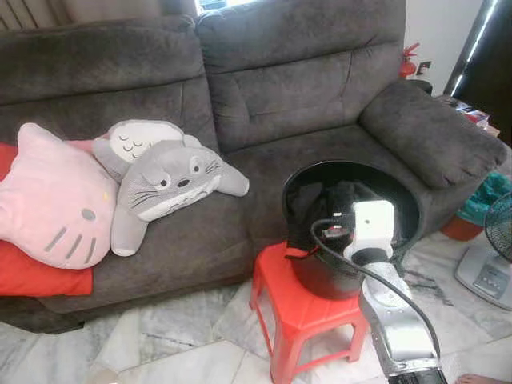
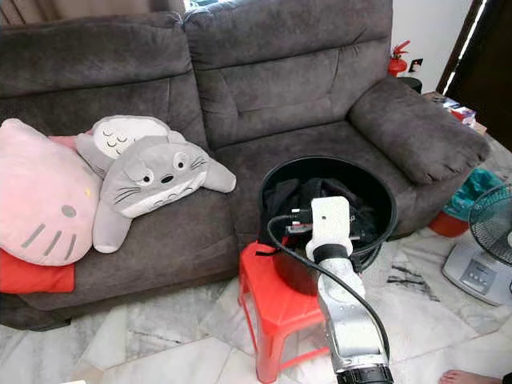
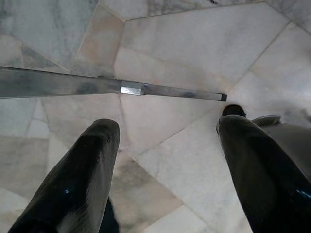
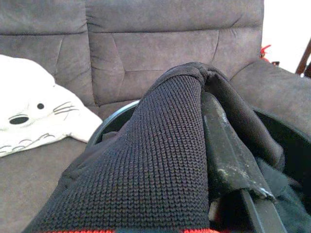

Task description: Hang hanger

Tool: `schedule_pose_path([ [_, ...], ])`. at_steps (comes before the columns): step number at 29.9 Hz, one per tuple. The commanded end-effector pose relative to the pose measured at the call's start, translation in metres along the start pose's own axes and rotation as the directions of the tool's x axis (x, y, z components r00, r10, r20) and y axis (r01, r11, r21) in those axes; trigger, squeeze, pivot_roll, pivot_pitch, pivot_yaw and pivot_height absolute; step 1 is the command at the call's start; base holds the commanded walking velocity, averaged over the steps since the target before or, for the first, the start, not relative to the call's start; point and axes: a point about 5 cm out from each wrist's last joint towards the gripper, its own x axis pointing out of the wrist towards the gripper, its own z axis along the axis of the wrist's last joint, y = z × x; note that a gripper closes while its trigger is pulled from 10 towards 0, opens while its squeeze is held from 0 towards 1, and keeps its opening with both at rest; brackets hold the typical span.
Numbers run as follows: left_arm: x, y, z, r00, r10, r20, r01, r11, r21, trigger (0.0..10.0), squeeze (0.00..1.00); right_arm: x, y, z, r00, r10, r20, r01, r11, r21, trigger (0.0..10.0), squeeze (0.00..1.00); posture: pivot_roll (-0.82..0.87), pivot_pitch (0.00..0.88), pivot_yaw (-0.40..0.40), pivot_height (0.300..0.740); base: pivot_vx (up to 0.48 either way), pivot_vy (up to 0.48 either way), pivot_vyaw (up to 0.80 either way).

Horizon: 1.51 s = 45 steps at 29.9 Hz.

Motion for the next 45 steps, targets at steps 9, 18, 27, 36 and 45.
schedule_pose_path([
  [9, -0.002, 0.0101, -0.0055, 1.0, 0.013, -0.013, -0.012, 1.0, 0.022, 10.0, 0.0, 0.002, 0.0086, 0.0024, 1.0, 0.021, 0.004, -0.021, 1.0, -0.006, 10.0, 0.0, -0.2, 0.0, 0.113, 0.74, -0.056, 0.0, 0.0],
  [18, -0.0026, 0.0102, -0.0079, 1.0, 0.006, -0.019, -0.006, 1.0, 0.028, 10.0, 0.0, -0.001, 0.008, -0.0009, 1.0, 0.01, -0.003, -0.01, 1.0, -0.008, 10.0, 0.0, -0.2, 0.0, 0.121, 0.74, -0.313, 0.0, 0.0],
  [27, -0.0028, 0.0107, -0.0083, 1.0, 0.006, -0.019, -0.005, 0.999, 0.032, 10.0, 0.0, -0.002, 0.0111, -0.0017, 1.0, 0.014, -0.004, -0.014, 1.0, -0.007, 10.0, 0.0, -0.21, 0.0, 0.121, 0.74, -0.326, 0.0, 0.0],
  [36, -0.0033, 0.0103, -0.0106, 1.0, 0.011, -0.022, -0.01, 1.0, 0.028, 10.0, 0.0, -0.0007, 0.0127, -0.0009, 1.0, 0.018, 0.002, -0.018, 1.0, -0.017, 10.0, 0.0, -0.2, 0.0, 0.114, 0.74, -0.326, 0.0, 0.0],
  [45, -0.0035, 0.0101, -0.0115, 1.0, 0.011, -0.023, -0.01, 1.0, 0.029, 10.0, 0.0, -0.0025, 0.0099, -0.0015, 1.0, 0.009, 0.016, -0.009, 0.998, -0.055, 10.0, 0.0, -0.2, 0.0, 0.113, 0.74, -0.326, 0.0, 0.34],
])
